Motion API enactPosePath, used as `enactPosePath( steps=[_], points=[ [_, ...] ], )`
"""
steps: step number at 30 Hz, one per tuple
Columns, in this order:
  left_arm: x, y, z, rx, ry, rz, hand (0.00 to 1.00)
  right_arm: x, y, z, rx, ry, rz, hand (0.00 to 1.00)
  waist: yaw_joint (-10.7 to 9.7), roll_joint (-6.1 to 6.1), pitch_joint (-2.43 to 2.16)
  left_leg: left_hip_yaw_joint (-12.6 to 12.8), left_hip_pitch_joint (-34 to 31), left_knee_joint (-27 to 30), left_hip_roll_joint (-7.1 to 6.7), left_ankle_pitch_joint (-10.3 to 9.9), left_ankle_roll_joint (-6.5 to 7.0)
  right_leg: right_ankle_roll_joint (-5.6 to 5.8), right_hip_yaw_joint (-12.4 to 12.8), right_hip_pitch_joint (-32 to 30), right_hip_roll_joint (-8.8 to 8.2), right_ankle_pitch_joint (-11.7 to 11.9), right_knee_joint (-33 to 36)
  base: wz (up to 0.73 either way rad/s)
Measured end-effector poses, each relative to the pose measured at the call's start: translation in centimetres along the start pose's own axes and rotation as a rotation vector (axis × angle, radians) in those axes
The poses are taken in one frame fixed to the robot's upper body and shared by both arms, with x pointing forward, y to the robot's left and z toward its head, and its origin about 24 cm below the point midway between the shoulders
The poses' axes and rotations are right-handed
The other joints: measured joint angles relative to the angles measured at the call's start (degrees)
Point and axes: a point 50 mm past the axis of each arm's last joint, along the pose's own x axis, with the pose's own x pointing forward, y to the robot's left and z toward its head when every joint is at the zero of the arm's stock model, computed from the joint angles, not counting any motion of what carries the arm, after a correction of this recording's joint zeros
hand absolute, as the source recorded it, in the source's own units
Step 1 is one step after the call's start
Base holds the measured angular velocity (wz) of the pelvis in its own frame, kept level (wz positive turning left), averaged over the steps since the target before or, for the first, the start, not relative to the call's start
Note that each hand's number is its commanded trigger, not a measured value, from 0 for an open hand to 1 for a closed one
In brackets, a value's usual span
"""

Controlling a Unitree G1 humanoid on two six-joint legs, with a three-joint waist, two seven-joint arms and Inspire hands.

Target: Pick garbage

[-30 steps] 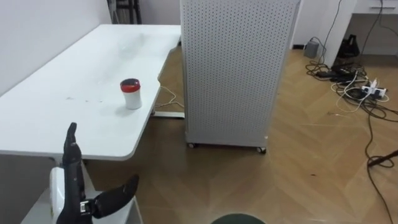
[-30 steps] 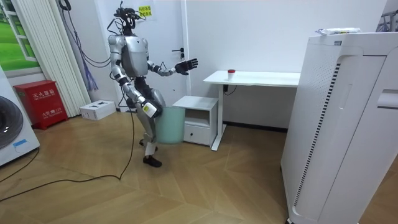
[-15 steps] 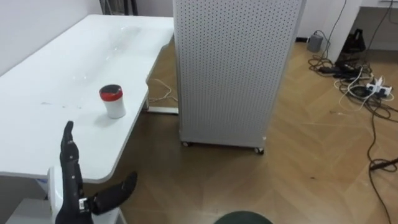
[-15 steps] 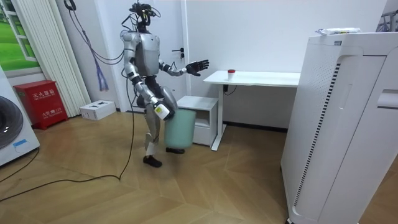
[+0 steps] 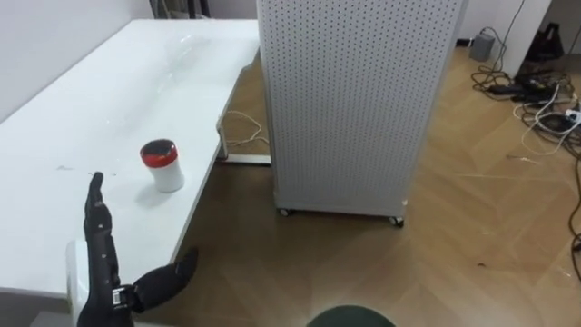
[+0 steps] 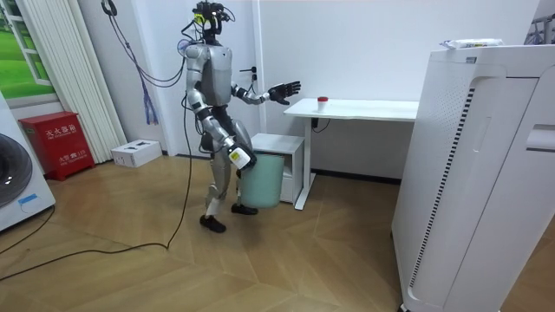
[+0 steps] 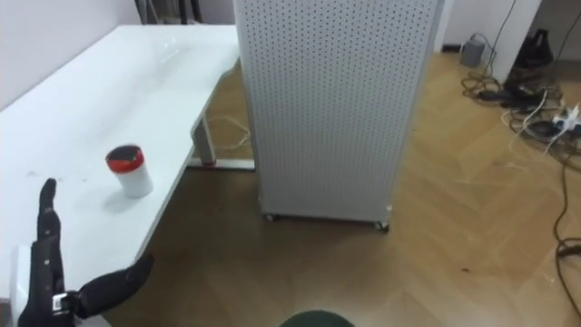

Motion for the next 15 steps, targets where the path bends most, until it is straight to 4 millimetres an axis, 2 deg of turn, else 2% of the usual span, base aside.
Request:
enactPosePath(
  steps=[1,2,3,4,5,6,7,9,11,15],
  points=[
    [0.0,-0.1,0.0,-0.004,0.003,0.015,0.00,0.1,0.1,0.3,0.001,-0.008,-0.007,1.00,0.3,0.88,0.42,-3.8,0.5,0.0,-0.11,0.0,-0.04,1.84,1.6,-3.8,-0.39,-1.6,3.8,-0.50],
    [0.0,0.1,-0.1,-0.012,0.014,0.050,0.00,0.5,0.2,1.2,-0.009,-0.037,-0.006,1.00,1.5,1.38,0.71,-7.2,0.5,0.3,-0.06,-0.2,-0.49,1.56,3.9,-8.6,-0.51,-2.5,2.2,-0.64],
    [0.1,0.4,-0.2,-0.008,0.017,0.069,0.00,0.7,0.4,1.7,-0.015,-0.055,-0.004,1.00,1.2,1.57,0.77,-8.0,0.1,0.6,-0.10,-0.5,-0.97,1.77,4.9,-10.3,-0.80,-1.7,-0.3,-0.25],
    [0.2,0.4,-0.3,0.000,0.018,0.067,0.00,0.5,0.7,1.8,-0.020,-0.072,-0.004,1.00,-0.7,2.11,0.91,-9.2,-0.1,1.0,-0.50,-1.3,-2.21,-0.15,3.8,-10.9,-1.96,3.5,-1.5,0.57],
    [0.1,0.2,-0.4,0.001,0.020,0.054,0.00,0.2,0.8,1.2,-0.013,-0.059,-0.012,1.00,-2.2,2.15,0.60,-8.4,0.6,0.4,-0.58,-1.3,-2.41,-0.29,2.3,-9.6,-2.02,3.2,-2.0,0.77],
    [0.1,0.1,-0.3,0.000,0.017,0.052,0.00,0.2,0.8,1.1,-0.013,-0.054,-0.011,1.00,-2.3,2.09,0.60,-7.8,1.1,0.0,-0.53,-1.3,-2.45,-0.43,2.0,-9.2,-1.97,3.1,-2.3,0.43],
    [0.1,0.1,-0.4,0.001,0.018,0.049,0.00,0.2,0.8,1.1,-0.011,-0.055,-0.009,1.00,-1.8,1.88,0.53,-6.5,1.5,-0.9,-0.09,-1.1,-2.67,-0.64,2.0,-9.1,-1.76,3.0,-2.6,0.08],
    [-0.4,0.1,-0.7,0.010,0.033,0.039,0.00,0.2,0.7,1.2,-0.013,-0.058,-0.007,1.00,-1.3,1.49,0.36,-6.4,2.2,-2.0,-0.05,-0.6,-2.74,-0.64,1.8,-8.4,-1.58,3.1,-3.5,0.11],
    [-0.8,0.2,-0.9,0.019,0.044,0.032,0.00,0.1,0.5,1.2,-0.018,-0.057,0.003,1.00,-0.3,0.32,-0.37,-6.4,2.4,-3.0,-0.07,-0.1,-2.75,-0.36,1.7,-7.9,-1.20,3.2,-4.6,0.15],
    [-1.0,0.5,-1.1,0.030,0.049,0.029,0.00,0.1,0.6,1.1,-0.022,-0.055,0.022,1.00,0.0,-0.63,-0.74,-6.6,3.5,-4.0,0.04,0.2,-2.56,0.06,0.3,-5.1,-0.62,4.3,-8.3,0.20]
  ],
)
